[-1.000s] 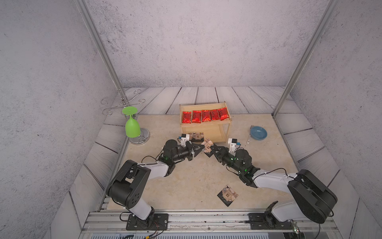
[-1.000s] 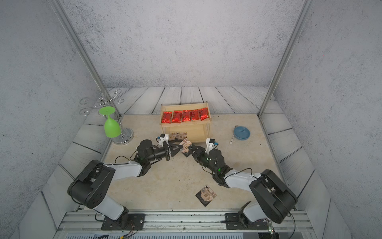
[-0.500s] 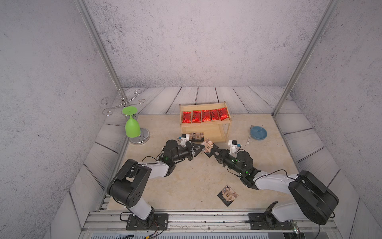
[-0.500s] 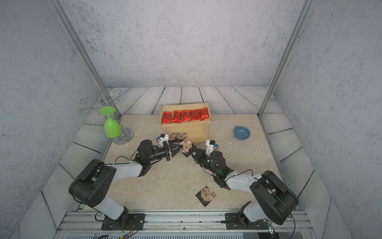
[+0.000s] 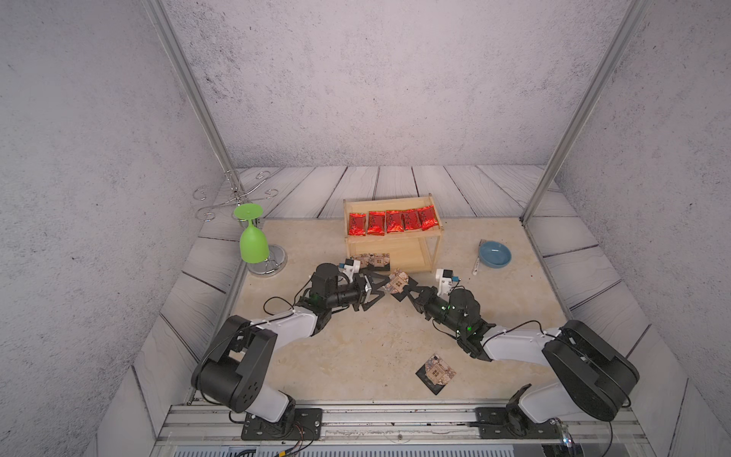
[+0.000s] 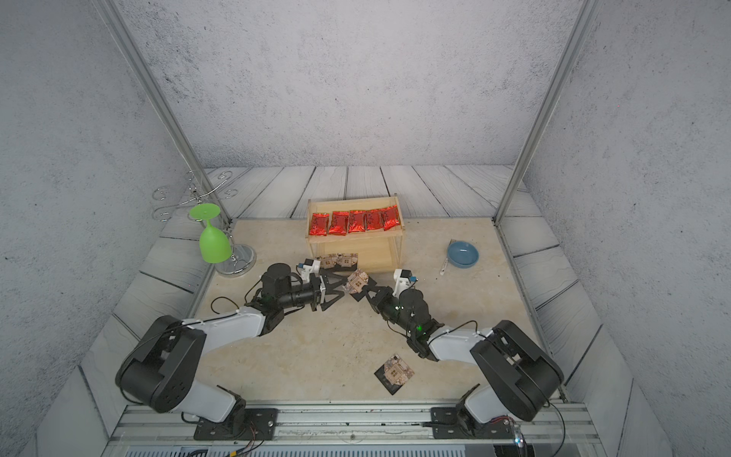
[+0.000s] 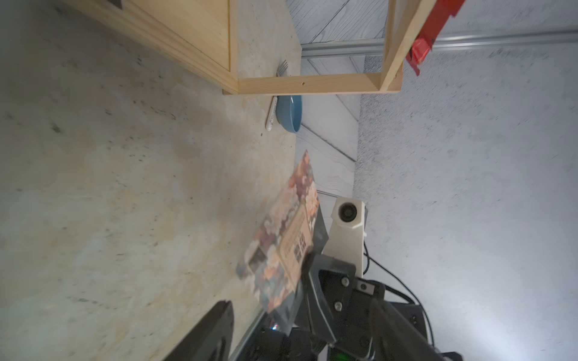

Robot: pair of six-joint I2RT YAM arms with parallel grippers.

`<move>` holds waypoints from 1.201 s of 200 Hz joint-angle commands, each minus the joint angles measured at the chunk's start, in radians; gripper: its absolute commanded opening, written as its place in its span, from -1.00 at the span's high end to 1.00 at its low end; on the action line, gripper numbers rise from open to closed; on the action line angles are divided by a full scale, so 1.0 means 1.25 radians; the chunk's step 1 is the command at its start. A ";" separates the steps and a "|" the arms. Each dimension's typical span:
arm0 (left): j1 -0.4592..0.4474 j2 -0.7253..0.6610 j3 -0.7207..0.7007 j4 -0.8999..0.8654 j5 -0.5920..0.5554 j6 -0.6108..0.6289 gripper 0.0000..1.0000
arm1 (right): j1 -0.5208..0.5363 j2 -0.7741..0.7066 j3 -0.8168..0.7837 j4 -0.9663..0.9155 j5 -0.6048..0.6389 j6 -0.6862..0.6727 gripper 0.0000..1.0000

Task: Place the tea bags on the shelf by color
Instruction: Pick up the tea bag from the center of the board, then place the tea bag on the shelf.

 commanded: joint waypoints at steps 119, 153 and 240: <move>0.160 -0.175 0.058 -0.714 0.018 0.486 -0.57 | -0.005 0.378 0.347 -0.023 0.418 -0.054 1.00; 0.187 -0.190 0.058 -0.740 0.035 0.517 -0.57 | -0.005 0.441 0.418 -0.022 0.461 -0.053 1.00; 0.198 -0.178 0.047 -0.724 0.063 0.510 -0.56 | -0.005 0.542 0.517 -0.045 0.469 -0.007 1.00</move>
